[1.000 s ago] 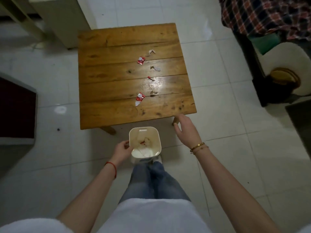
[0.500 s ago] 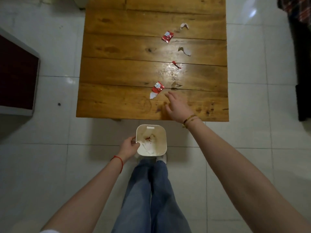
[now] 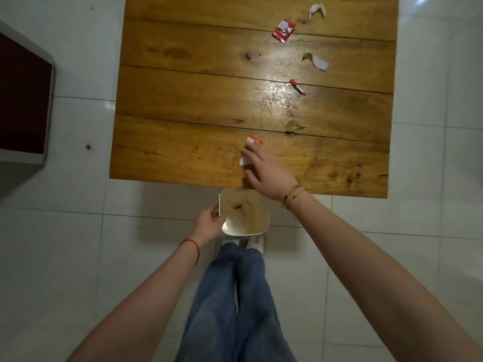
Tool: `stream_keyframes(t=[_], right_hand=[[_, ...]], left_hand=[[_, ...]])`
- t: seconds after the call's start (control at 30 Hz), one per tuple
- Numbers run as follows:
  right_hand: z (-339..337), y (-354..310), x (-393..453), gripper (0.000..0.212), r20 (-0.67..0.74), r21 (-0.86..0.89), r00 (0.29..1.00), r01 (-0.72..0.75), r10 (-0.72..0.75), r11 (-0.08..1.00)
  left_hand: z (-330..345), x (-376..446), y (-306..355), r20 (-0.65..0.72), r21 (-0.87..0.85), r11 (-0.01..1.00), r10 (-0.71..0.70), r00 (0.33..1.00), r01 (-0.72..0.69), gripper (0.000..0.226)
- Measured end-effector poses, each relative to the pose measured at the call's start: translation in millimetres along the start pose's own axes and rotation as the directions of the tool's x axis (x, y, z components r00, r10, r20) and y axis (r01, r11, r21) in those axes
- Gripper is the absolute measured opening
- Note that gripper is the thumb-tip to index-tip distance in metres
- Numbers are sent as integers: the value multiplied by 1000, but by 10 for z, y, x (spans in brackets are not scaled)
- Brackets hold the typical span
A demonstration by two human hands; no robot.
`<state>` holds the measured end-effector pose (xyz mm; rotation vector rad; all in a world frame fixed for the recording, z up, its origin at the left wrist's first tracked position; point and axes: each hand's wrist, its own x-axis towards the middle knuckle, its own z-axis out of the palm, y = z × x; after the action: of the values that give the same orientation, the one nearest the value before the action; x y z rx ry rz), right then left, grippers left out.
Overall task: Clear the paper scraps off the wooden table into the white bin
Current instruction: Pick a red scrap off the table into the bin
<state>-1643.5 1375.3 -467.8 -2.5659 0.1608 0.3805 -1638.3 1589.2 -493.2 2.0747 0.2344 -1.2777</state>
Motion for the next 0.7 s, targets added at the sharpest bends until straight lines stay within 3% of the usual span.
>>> stream_keyframes(t=[0.17, 0.3, 0.47, 0.7], right_hand=[[230, -149, -561, 54, 91, -62, 987, 138, -132, 989], [344, -244, -895, 49, 122, 29, 980, 153, -155, 988], [298, -335, -1148, 43, -60, 130, 998, -27, 35, 991], [39, -507, -1630, 48, -182, 237, 910, -327, 372, 915]], left_hand=[[31, -36, 31, -16, -15, 1000, 2, 1000, -2, 44], [35, -120, 37, -12, -11, 1000, 5, 1000, -5, 44], [-4, -322, 15, 11, 13, 1000, -19, 1000, 19, 50], [-139, -936, 116, 12, 46, 999, 7, 1000, -7, 45]])
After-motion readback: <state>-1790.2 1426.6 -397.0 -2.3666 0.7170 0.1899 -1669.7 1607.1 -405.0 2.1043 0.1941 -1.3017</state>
